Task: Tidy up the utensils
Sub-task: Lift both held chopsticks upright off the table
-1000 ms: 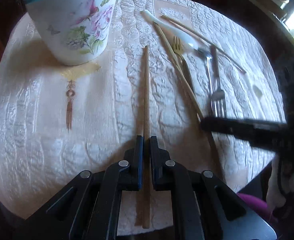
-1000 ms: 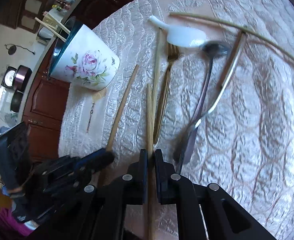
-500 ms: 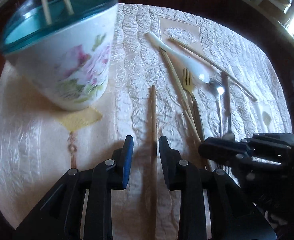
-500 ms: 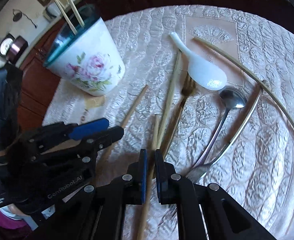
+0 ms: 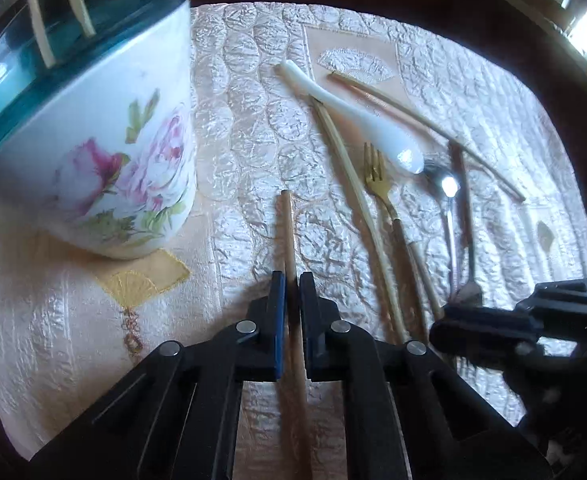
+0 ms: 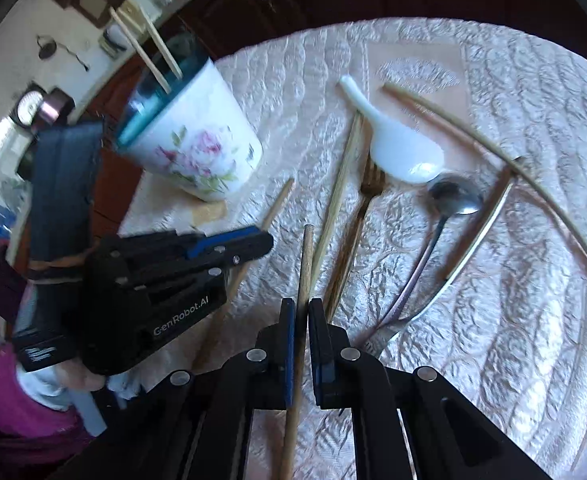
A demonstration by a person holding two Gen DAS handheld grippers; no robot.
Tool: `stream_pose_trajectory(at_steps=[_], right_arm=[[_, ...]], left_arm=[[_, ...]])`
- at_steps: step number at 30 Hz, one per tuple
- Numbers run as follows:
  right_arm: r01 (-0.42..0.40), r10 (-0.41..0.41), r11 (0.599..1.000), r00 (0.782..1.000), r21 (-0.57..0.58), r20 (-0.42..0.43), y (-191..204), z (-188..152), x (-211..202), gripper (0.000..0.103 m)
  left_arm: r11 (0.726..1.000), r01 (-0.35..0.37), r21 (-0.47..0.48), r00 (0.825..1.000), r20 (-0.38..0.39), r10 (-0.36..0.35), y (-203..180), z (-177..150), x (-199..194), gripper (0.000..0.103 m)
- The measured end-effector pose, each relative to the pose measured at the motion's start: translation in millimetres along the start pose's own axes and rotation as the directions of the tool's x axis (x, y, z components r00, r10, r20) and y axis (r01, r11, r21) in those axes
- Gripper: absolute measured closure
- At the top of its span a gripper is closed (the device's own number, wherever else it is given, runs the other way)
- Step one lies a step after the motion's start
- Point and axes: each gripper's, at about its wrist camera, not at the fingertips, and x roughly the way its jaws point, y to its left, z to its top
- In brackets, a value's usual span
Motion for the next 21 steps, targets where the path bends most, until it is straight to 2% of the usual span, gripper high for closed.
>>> stream_pose_trajectory(at_steps=[4,9,16,21], right_arm=[[-0.046,0.044,0.999,0.997,0.015,0.067,2,4,-24,0.097],[-0.083,0.083,0.997,0.987,-0.004,0.138,11,10,-51,0.097],[-0.091,0.101,0.994,0.975,-0.056,0.197,27,6,-98,0.097],[-0.090,0.112,0.990,0.965,-0.104,0.236,42,14,-115,0.097]], left_arm=[[0.997,0.071,-0.030,0.997,0.039,-0.069,7,-5,-25,0.098],[0.988,0.142,-0.060,0.985,0.110,-0.135,20,-11,-65,0.098],[0.981,0.184,-0.066,0.965,0.201,-0.168,25,-18,-118,0.098],[0.981,0.190,-0.042,0.945,0.277,-0.171,23,-14,-157,0.098]])
